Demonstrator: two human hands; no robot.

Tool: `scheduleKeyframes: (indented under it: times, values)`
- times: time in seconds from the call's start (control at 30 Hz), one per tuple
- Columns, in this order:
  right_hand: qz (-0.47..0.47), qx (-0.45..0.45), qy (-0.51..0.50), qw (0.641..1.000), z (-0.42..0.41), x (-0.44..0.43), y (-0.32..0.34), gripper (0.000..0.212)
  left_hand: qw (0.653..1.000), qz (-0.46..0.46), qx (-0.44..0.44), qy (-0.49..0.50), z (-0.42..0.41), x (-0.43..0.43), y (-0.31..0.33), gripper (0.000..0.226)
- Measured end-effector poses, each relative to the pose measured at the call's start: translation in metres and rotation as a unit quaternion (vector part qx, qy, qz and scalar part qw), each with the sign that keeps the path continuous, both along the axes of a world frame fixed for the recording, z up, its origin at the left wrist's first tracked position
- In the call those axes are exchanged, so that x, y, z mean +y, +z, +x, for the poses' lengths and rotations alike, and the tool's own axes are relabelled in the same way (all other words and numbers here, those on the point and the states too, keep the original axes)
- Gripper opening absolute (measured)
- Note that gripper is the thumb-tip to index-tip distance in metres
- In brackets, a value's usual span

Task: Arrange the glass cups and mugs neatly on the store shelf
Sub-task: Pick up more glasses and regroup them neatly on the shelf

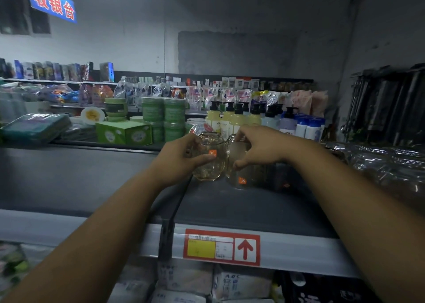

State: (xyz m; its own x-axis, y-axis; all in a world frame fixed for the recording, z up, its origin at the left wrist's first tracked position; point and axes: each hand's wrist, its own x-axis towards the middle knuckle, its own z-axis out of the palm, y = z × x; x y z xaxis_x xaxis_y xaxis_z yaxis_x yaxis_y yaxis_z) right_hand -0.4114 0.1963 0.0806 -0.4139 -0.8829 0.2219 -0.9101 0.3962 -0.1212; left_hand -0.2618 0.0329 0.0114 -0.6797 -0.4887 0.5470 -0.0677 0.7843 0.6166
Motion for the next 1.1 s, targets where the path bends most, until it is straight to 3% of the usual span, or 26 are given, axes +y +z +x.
scheduleKeyframes:
  times: [0.2, 0.3, 0.4, 0.47, 0.57, 0.63, 0.7, 0.8, 0.9, 1.0, 1.1]
  values:
    - [-0.014, 0.054, -0.021, 0.998, 0.009, 0.009, -0.008, 0.078, 0.999, 0.053, 0.006, 0.007, 0.010, 0.004, 0.006, 0.033]
    - [-0.136, 0.051, 0.037, 0.989, 0.022, 0.015, -0.015, 0.070, 0.987, 0.147, 0.068, 0.006, 0.025, 0.011, 0.016, 0.030]
    - [-0.273, -0.077, 0.077, 0.956, 0.041, 0.012, -0.021, 0.069, 0.933, 0.302, 0.185, -0.056, 0.038, 0.026, 0.026, 0.032]
    - [-0.311, -0.214, 0.080, 0.923, 0.054, 0.004, -0.023, 0.076, 0.883, 0.390, 0.232, -0.118, 0.042, 0.036, 0.027, 0.051]
    - [-0.340, -0.453, 0.128, 0.814, 0.070, -0.008, -0.025, 0.071, 0.826, 0.457, 0.276, -0.181, 0.042, 0.054, 0.024, 0.053]
    - [-0.368, -0.508, 0.152, 0.764, 0.077, -0.012, -0.024, 0.065, 0.811, 0.477, 0.289, -0.179, 0.044, 0.061, 0.021, 0.043]
    - [-0.386, -0.471, 0.140, 0.781, 0.076, -0.014, -0.022, 0.072, 0.852, 0.439, 0.237, -0.158, 0.051, 0.060, 0.019, 0.047]
    - [-0.357, -0.315, 0.125, 0.871, 0.066, -0.011, -0.009, 0.066, 0.927, 0.348, 0.121, -0.073, 0.067, 0.048, 0.017, 0.053]
    - [-0.219, -0.182, 0.132, 0.950, 0.055, -0.010, 0.012, 0.057, 0.978, 0.200, 0.041, 0.042, 0.077, 0.034, 0.010, 0.036]
    - [-0.054, -0.067, 0.111, 0.990, 0.051, -0.021, 0.021, 0.076, 0.988, 0.046, -0.041, 0.139, 0.078, 0.021, -0.005, 0.021]
    - [0.032, -0.001, 0.095, 0.995, 0.056, -0.035, 0.019, 0.076, 0.986, 0.028, -0.021, 0.165, 0.074, 0.013, -0.016, 0.018]
